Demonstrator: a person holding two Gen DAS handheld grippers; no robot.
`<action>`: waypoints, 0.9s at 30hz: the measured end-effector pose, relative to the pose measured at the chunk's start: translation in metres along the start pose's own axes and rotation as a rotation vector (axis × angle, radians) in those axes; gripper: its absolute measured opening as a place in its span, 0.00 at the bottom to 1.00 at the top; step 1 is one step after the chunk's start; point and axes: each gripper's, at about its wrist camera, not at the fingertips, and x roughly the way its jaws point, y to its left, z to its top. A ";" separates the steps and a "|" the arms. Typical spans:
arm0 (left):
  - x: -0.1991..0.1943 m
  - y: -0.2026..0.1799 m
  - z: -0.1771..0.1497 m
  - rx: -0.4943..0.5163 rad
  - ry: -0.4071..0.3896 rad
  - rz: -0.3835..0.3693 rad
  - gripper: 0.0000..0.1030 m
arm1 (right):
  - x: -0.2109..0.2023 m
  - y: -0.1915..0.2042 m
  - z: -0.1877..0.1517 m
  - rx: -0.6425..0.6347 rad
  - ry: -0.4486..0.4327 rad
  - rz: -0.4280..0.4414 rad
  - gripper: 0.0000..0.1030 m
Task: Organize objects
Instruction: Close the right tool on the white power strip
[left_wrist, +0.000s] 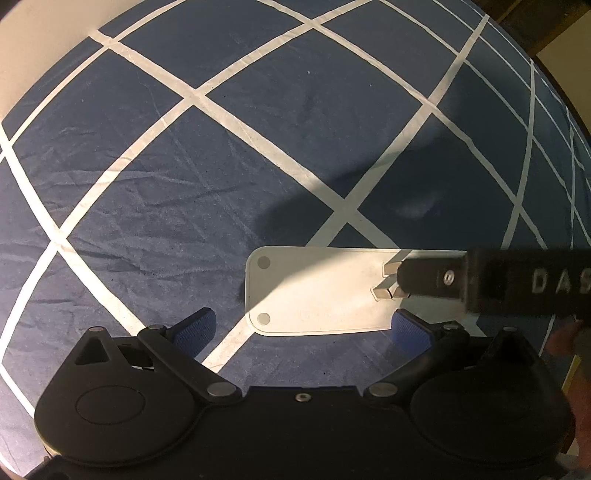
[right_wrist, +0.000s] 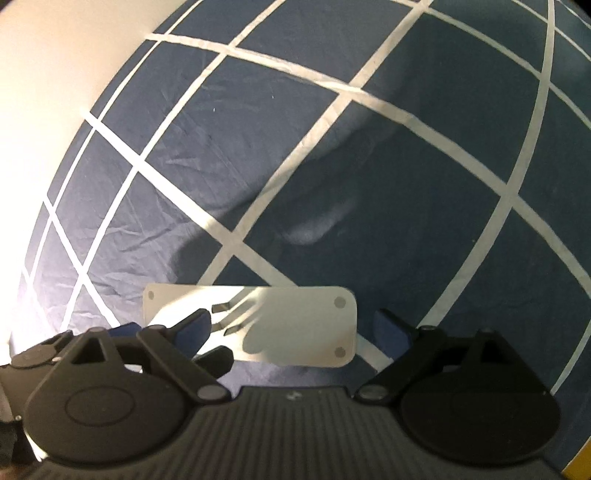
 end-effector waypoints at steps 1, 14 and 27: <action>0.000 0.000 0.000 -0.002 -0.001 -0.003 0.99 | -0.001 -0.001 0.001 0.012 -0.004 0.008 0.91; 0.010 0.001 0.008 -0.013 0.029 -0.032 0.99 | 0.013 0.003 0.008 0.002 0.037 -0.003 0.92; 0.011 0.004 0.008 -0.060 0.038 -0.080 0.91 | 0.021 0.003 0.009 -0.019 0.048 0.015 0.87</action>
